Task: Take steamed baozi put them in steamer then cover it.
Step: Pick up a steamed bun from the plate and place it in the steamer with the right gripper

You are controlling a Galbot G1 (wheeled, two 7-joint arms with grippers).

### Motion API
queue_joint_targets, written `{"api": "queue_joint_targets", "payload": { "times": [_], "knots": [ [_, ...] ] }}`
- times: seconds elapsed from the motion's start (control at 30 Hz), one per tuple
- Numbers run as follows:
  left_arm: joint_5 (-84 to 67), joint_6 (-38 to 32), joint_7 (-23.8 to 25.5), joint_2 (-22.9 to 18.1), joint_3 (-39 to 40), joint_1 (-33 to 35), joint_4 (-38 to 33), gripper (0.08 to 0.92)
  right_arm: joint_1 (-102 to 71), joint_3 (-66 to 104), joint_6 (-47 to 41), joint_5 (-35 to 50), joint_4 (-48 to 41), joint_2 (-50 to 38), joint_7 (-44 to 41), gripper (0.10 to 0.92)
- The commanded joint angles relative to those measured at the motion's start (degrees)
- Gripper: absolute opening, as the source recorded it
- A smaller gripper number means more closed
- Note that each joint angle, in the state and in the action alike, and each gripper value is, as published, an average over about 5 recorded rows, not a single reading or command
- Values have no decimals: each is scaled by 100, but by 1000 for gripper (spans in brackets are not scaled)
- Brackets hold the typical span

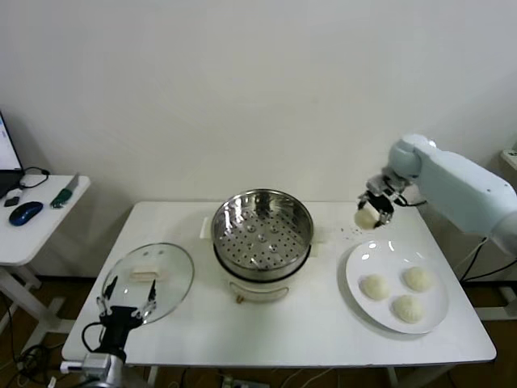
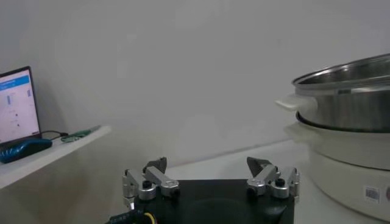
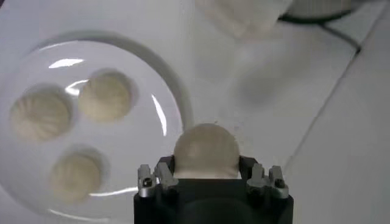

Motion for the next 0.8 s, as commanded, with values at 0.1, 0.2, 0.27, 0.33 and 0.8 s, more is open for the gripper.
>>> {"api": "queue_joint_targets", "payload": {
  "times": [0.1, 0.2, 0.27, 0.33, 0.8],
  "knots": [
    [0, -18, -2, -9, -4, 65, -21, 823, 944, -468, 1224, -781, 998, 974, 101, 673],
    [-8, -38, -4, -5, -12, 107, -23, 823, 949, -422, 1388, -984, 906, 1407, 170, 671],
    [-18, -51, -7, 2, -19, 131, -23, 823, 918, -400, 1461, -1078, 825, 1695, 206, 672],
    [-27, -62, -9, 11, -26, 153, -21, 823, 844, -392, 1521, -1180, 732, 1946, 239, 675],
    [-36, 2, -34, 125, -9, 251, -201, 823, -277, -109, 1758, -2220, -499, 3073, 452, 679]
  ]
}}
